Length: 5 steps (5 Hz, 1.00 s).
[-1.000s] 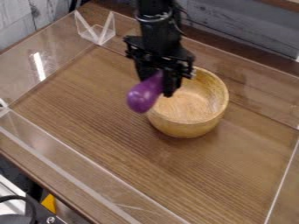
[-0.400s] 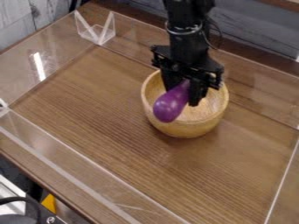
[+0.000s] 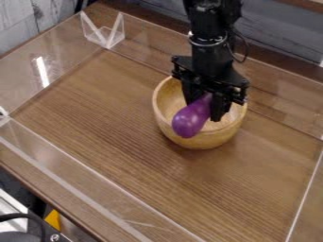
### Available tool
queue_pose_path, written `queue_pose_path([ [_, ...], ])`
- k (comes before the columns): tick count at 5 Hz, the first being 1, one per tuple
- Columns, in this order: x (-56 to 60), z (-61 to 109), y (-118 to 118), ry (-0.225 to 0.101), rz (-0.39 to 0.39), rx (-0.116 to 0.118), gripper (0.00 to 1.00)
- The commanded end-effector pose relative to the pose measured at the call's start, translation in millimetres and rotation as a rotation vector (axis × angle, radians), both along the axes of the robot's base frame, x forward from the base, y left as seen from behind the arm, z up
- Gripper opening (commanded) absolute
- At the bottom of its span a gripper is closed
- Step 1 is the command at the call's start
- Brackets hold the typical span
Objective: Put the purple eggplant in the brown bowl
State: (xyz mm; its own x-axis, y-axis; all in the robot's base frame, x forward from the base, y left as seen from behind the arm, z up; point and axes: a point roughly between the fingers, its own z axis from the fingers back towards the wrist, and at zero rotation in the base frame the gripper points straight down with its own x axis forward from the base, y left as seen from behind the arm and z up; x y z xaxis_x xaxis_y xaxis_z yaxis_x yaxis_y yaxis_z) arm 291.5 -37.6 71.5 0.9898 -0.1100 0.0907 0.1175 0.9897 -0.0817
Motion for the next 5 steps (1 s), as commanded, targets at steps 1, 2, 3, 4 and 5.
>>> queue_pose_path([
  [1, 6.2, 6.2, -1.6, -0.034, -0.004, 0.003, 0.00],
  [2, 7.5, 2.7, -2.3, -0.032, -0.009, 0.008, 0.00],
  [3, 8.4, -1.2, -2.5, -0.028, -0.011, 0.012, 0.00],
  [4, 9.3, -4.8, -2.8, -0.022, -0.011, 0.015, 1.00],
  [5, 7.5, -1.9, -2.8, -0.023, -0.008, 0.019, 1.00],
])
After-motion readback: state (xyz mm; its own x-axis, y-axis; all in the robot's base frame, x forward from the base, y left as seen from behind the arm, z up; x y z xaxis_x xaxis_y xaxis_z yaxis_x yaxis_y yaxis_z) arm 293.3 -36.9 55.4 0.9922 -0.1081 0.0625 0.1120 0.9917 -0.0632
